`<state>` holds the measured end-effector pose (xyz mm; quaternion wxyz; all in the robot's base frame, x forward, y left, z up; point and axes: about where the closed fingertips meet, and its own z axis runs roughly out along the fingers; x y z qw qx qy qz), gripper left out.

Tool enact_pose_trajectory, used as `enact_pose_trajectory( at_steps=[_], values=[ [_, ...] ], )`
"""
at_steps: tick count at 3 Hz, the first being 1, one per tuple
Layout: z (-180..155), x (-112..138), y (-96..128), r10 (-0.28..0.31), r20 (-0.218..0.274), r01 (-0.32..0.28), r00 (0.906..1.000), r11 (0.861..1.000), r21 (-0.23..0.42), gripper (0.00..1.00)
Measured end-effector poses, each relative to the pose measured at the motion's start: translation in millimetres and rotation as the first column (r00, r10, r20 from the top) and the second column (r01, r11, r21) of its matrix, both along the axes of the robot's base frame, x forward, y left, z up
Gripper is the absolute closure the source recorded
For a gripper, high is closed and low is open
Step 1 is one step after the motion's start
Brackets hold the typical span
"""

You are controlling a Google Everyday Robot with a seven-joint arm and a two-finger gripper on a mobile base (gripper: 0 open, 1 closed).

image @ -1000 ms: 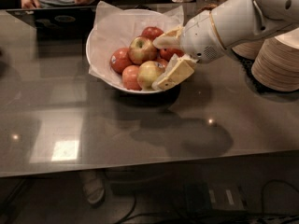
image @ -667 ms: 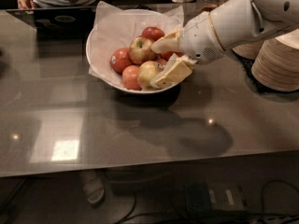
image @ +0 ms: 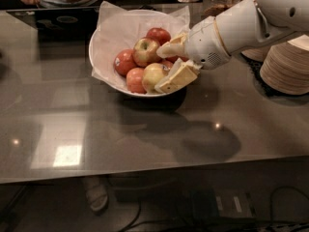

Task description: Pick apple from white bowl

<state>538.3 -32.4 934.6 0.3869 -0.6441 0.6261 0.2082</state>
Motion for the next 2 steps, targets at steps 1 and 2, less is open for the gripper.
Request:
enact_pose_trajectory(
  at_steps=[1,2],
  values=[
    [-8.7,3.2,0.1,-0.013,-0.014,0.013,0.9998,1.0,-0.003,0.35],
    [-15.7,5.6,2.8,-0.017,-0.028,0.017,0.9995,1.0,-0.003,0.35]
  ],
)
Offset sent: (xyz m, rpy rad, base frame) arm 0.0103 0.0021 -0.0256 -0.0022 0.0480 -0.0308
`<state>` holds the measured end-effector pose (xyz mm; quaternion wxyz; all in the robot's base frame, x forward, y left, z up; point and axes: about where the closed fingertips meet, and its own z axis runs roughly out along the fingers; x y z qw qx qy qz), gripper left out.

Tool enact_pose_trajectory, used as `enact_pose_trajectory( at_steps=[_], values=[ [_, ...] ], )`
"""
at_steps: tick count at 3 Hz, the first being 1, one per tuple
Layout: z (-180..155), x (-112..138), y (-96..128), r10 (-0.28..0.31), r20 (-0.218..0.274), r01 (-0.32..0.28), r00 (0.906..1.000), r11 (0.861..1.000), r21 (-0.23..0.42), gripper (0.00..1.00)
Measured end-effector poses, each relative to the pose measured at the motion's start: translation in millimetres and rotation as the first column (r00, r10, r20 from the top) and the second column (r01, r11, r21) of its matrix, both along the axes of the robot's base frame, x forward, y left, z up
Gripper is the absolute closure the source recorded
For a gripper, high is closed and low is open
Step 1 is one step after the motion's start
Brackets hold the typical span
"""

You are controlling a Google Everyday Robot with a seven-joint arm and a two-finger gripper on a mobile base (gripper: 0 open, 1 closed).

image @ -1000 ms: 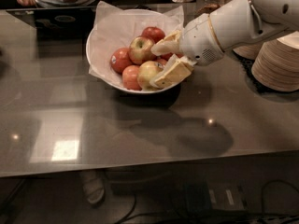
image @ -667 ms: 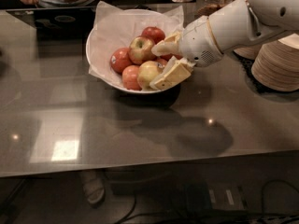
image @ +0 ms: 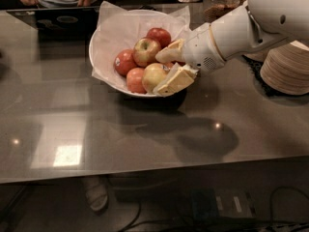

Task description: Pick apple from white bowl

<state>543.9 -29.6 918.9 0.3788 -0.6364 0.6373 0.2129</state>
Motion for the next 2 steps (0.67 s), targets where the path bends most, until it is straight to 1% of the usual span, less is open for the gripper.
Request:
enact_pose_trajectory(
  at_steps=[1,2],
  values=[
    [-3.3,2.4,2.9,0.001,-0.007,-0.001,1.0,1.0,0.002,0.36],
    [-11.0,6.5,4.8,0.001,-0.036,0.0,0.9994,1.0,0.026,0.37]
  ],
)
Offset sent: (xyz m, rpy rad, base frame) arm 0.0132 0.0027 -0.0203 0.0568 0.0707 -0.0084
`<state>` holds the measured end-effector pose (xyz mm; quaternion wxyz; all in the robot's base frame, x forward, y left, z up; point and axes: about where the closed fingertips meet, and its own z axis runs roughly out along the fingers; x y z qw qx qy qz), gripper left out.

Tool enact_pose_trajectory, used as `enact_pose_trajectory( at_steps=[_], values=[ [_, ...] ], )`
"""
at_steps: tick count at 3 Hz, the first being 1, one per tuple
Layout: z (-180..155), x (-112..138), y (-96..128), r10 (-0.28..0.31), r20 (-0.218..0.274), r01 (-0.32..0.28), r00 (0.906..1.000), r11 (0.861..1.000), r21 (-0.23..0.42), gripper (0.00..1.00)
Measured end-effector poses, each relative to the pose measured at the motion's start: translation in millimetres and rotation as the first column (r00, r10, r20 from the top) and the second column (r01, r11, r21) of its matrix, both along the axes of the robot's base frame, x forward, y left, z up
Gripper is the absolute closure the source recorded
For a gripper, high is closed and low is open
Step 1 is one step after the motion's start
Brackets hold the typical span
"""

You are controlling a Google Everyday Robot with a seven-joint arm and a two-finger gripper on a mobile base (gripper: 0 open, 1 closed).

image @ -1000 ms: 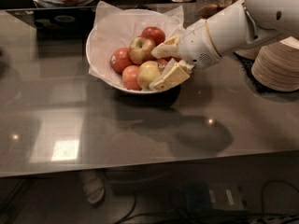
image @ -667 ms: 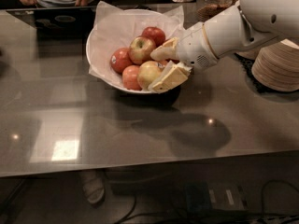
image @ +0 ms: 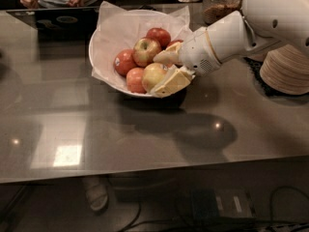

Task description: Pick apple from white bowl

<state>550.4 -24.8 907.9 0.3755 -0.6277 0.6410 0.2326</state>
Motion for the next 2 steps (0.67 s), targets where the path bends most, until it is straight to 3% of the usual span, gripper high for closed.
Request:
enact_pose_trajectory(
  at_steps=[1,2],
  values=[
    [-5.9,3.5,1.3,-0.001,-0.021,0.002,0.9998,1.0,0.013,0.39],
    [-7.9,5.1,2.4,0.001,-0.028,-0.001,0.9996,1.0,0.018,0.58]
  ],
)
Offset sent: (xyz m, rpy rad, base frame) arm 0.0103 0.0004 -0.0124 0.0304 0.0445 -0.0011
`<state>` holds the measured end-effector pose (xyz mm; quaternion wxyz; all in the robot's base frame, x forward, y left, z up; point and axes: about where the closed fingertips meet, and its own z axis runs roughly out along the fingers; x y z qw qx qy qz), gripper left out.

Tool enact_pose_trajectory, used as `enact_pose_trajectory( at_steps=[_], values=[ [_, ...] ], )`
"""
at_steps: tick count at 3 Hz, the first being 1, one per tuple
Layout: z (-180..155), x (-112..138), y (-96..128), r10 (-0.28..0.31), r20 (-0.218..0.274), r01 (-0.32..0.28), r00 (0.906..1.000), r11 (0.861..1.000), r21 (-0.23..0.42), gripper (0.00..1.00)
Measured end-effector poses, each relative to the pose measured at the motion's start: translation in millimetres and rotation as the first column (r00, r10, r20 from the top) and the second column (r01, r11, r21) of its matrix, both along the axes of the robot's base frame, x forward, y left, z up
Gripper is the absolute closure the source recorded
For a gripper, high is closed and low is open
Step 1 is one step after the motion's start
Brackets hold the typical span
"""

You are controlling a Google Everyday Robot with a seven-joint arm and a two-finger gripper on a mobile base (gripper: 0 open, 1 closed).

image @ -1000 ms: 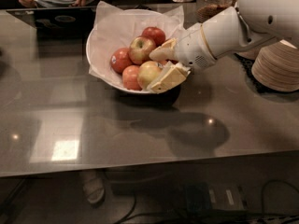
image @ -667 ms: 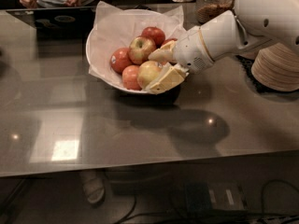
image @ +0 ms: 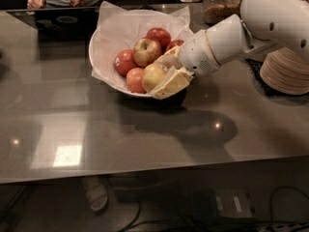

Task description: Pick apple from white bowl

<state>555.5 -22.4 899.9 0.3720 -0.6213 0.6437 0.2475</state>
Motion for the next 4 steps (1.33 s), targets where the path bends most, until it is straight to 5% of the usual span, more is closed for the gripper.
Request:
enact_pose_trajectory(
  at_steps=[2,4],
  values=[
    [0.0,0.0,0.1,0.0,0.0,0.0,1.0,1.0,0.0,1.0],
    [7.3,-1.9,0.2,-0.001,0.001,0.001,1.0,0.999,0.035,1.0]
  ],
)
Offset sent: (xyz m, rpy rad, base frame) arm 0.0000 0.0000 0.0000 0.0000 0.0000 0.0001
